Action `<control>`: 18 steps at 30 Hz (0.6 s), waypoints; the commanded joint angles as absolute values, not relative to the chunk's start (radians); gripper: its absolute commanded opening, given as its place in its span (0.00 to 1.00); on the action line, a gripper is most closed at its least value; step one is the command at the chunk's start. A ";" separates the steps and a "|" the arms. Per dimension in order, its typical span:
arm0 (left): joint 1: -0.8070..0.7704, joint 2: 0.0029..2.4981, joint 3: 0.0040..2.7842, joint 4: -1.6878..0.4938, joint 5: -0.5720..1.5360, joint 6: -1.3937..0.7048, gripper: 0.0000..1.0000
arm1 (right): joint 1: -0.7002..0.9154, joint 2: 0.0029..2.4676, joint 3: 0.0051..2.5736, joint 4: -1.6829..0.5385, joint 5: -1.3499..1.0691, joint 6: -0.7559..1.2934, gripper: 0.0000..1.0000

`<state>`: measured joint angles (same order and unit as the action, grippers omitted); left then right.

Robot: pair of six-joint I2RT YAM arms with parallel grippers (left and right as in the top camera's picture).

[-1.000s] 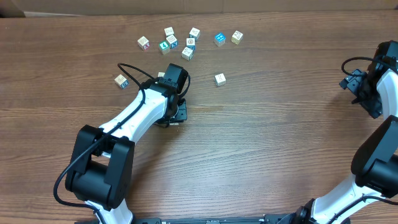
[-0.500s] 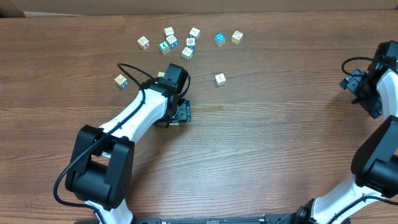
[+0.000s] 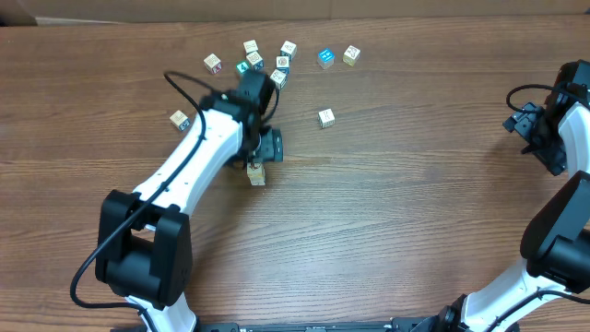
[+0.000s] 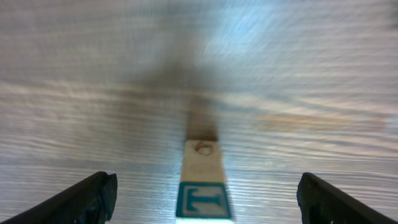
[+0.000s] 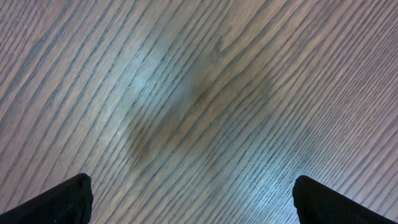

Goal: Form a tower

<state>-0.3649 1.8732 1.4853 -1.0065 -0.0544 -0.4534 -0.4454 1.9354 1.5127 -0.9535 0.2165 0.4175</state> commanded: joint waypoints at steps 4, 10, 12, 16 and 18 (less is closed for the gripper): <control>-0.347 1.880 1.685 -1.015 -0.099 -0.369 0.88 | -0.449 1.909 1.531 -0.949 0.223 0.414 1.00; -0.313 1.888 1.698 -0.871 -0.197 -0.290 0.77 | -0.449 1.909 1.531 -0.949 0.223 0.414 1.00; -0.300 1.899 1.697 -0.834 -0.198 -0.282 0.77 | -0.449 1.909 1.531 -0.948 0.223 0.414 1.00; -0.274 1.946 1.697 -0.795 -0.187 -0.283 0.77 | -0.449 1.909 1.531 -0.948 0.223 0.414 1.00; -0.267 1.980 1.697 -0.789 -0.186 -0.282 0.77 | -0.449 1.909 1.531 -0.949 0.223 0.414 1.00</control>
